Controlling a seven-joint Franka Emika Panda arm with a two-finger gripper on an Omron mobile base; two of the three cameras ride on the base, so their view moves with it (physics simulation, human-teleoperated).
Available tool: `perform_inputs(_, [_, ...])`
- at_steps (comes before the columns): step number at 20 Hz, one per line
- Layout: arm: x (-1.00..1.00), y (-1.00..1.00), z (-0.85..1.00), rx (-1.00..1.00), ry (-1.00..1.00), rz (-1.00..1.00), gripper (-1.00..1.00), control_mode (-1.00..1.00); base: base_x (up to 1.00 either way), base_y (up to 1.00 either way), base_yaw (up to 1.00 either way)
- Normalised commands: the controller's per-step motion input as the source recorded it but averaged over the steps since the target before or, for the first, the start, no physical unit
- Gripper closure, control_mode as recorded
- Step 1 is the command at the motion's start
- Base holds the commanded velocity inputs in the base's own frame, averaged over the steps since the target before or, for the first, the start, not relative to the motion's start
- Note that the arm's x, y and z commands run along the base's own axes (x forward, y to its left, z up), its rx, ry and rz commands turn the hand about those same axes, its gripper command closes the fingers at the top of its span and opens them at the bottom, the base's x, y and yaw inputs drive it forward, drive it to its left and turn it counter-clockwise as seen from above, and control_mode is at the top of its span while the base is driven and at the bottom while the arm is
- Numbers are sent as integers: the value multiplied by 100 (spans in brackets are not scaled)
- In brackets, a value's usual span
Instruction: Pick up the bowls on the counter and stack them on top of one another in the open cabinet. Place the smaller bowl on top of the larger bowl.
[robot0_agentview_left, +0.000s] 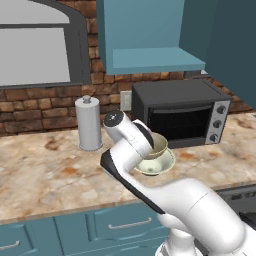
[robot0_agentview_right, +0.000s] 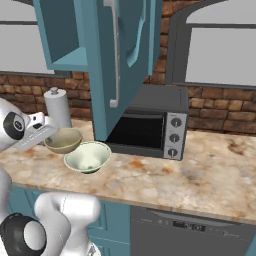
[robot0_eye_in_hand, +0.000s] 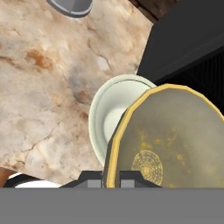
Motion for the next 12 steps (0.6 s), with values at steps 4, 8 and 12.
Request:
perform_inputs(4, [-9,-32,0,0,0,10,100,-100,0,0,0])
perform_inputs(8, [-6,-26,-9,0,0,10,100,-100,0,0,0])
perform_inputs(12, [-2,-15,-16,0,2,9,100,-100,0,0,0])
